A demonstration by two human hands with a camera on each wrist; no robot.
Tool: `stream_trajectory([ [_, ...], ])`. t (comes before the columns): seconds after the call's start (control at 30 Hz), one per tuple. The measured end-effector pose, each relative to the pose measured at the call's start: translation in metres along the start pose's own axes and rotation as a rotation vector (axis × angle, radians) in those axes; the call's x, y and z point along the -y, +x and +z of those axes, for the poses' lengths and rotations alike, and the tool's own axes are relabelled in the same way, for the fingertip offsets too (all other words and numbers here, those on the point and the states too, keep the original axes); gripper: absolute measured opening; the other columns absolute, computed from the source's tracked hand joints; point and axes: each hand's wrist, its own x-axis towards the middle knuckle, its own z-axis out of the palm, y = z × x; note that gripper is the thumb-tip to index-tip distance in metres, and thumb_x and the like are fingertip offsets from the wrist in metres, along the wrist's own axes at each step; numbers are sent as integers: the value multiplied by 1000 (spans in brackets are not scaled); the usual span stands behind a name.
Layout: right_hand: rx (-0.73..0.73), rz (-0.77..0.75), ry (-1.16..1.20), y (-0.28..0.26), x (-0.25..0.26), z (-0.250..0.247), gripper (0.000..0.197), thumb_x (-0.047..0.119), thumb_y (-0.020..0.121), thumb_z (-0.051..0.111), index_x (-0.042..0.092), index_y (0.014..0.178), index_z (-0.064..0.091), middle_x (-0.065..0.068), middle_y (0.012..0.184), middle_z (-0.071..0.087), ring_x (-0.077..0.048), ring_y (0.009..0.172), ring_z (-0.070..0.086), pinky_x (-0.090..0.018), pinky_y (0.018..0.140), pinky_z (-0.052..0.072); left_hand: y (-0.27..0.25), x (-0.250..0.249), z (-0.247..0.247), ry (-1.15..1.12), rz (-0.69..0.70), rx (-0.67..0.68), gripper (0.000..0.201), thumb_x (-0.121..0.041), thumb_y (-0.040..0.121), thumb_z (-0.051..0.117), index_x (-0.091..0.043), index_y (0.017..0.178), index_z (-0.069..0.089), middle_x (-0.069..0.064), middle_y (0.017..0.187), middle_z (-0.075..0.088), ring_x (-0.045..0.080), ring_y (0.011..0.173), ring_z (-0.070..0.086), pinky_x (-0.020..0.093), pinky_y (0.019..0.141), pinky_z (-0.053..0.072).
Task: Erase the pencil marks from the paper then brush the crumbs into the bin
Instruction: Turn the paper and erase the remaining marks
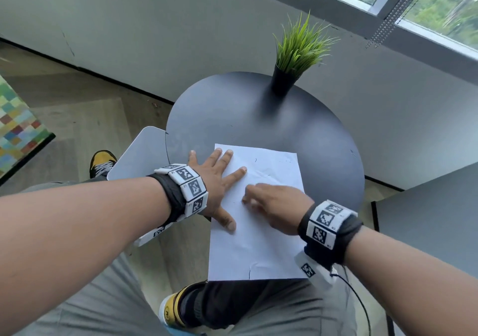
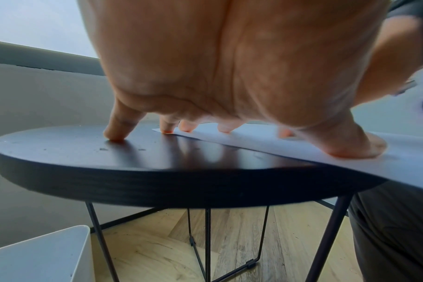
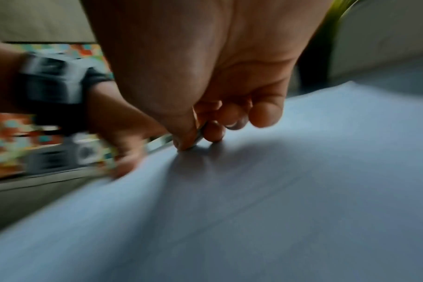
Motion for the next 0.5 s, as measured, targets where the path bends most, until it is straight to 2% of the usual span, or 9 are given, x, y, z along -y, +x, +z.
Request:
stream_trajectory([
  [0.07,-110,286,-3,9,-34,-13,8,31,98,37,25,103,40,-1,107,60,-32,91,60,-44,77,52,1,-1,1,12,-4,-7,141,-103,49,48,-41,154,-23,8,164,-31,32,152,-24,77,111,9],
  [0.1,-130,360,-10,10,-40,-12,5,29,97,37,23,98,36,-2,101,59,-34,88,61,-43,75,52,1,-2,2,20,-6,-6,141,-104,49,47,-41,154,-23,8,164,-31,32,152,-24,77,111,10],
  [0.17,-108,264,-28,9,-19,-7,4,23,97,37,21,96,33,-4,94,53,-34,87,60,-42,72,49,2,-2,3,26,-11,-6,141,-104,49,47,-41,153,-24,8,163,-31,32,152,-24,78,109,10],
  [0.23,-36,48,-33,2,10,4,8,25,99,37,19,104,39,-5,98,53,-33,87,57,-43,72,47,2,-2,3,22,-8,-3,141,-103,50,47,-40,154,-24,8,163,-32,32,151,-25,79,109,9],
  [0.27,-24,31,-14,-1,10,4,12,28,100,36,20,107,40,-4,100,55,-32,88,57,-43,72,47,2,-2,2,22,-7,-1,140,-103,50,47,-40,153,-24,8,163,-33,32,151,-26,79,109,9],
  [0.33,-43,190,-16,7,-15,-6,13,32,100,35,22,107,41,-3,106,58,-31,90,59,-40,74,49,1,0,2,15,-4,2,140,-103,50,48,-41,153,-25,8,162,-33,32,151,-26,78,109,9],
  [0.4,-111,444,-11,17,-52,-17,11,31,99,34,21,101,37,-8,107,61,-33,87,58,-40,74,49,2,0,3,6,1,-2,140,-104,49,46,-42,153,-25,8,162,-33,32,151,-27,79,109,9],
  [0.43,-123,495,-4,19,-59,-19,10,30,99,34,20,96,34,-10,105,62,-34,84,57,-40,73,48,2,0,4,6,3,-3,140,-104,49,46,-42,152,-25,8,162,-33,32,151,-27,79,109,9],
  [0.5,-104,377,-28,19,-41,-18,12,27,98,35,21,90,29,-7,97,59,-33,83,56,-38,69,44,1,0,4,3,1,-2,140,-104,49,46,-42,152,-26,7,162,-34,31,151,-28,79,109,8],
])
